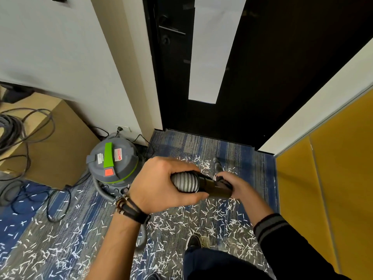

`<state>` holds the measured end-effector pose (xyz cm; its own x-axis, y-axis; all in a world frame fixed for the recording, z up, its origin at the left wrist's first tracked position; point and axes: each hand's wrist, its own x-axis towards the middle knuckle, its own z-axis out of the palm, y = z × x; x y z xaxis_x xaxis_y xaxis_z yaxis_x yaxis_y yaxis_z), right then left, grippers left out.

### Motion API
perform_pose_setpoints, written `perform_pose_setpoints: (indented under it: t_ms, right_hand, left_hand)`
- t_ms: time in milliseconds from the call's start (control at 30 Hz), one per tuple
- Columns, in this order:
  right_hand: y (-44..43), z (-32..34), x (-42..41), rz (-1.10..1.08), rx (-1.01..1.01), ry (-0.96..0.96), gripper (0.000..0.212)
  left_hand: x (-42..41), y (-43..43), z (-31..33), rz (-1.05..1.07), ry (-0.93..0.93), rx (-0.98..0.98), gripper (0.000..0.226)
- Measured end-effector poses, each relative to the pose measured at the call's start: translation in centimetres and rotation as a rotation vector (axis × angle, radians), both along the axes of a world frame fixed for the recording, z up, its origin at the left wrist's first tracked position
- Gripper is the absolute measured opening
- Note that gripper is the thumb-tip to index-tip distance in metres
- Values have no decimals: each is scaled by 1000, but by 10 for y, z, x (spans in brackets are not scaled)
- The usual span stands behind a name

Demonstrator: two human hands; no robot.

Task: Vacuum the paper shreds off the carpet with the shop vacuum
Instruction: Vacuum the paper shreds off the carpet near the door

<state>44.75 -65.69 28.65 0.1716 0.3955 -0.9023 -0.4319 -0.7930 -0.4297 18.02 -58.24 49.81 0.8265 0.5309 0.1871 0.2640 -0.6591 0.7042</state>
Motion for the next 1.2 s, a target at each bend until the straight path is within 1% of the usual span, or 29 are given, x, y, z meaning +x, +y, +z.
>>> perform_pose_setpoints:
  t_ms: [133,200,300,367,467,533,600,700,767,800,867,933,1033,1133,1200]
  right_hand:
    - [-1,-6,2,-15,-16,5,26]
    - [-10,-13,-1,-59,-9,30,23]
    - [-31,-18,0,-131,-14,74,20]
    - [-49,-22,7,-157,-43,76,20]
    - [-73,-23,21,-198,-55,59,26]
    - [-84,-19,30,-216,-77,70,22]
    - [-90,-19,38,-307,-25,147,16]
    - [-93,-25,28,-556,107,304,22]
    - [-89,-32,10,-601,173,337,12]
    - [-86,-34,3,-595,177,328,9]
    - [-86,-39,-3,-585,147,297,14]
    - [-94,-44,-5,-611,76,274,15]
    - [-108,-48,-12,-615,-33,228,16]
    - [-110,-47,-26,-434,-164,119,18]
    - [-104,-41,-36,-336,-192,56,18]
  left_hand:
    - [13,-9,-1,-38,60,-24,40]
    - [18,-11,-2,-81,98,-38,39]
    - [29,-22,-1,-167,158,-2,38]
    - [39,-31,-1,-220,160,-5,38]
    - [52,-38,-3,-269,156,-14,38]
    - [56,-40,-4,-282,152,-23,36]
    - [56,-40,-5,-277,142,-30,35]
    - [51,-38,-7,-253,144,-38,35]
    - [44,-34,-10,-240,174,-19,35]
    - [39,-33,-12,-239,184,-23,36]
    - [30,-32,-16,-257,195,-51,36]
    - [25,-35,-18,-286,210,-60,35]
    - [15,-45,-19,-333,223,-16,35]
    - [-1,-58,-20,-370,240,45,38]
    - [-8,-57,-18,-367,241,73,38]
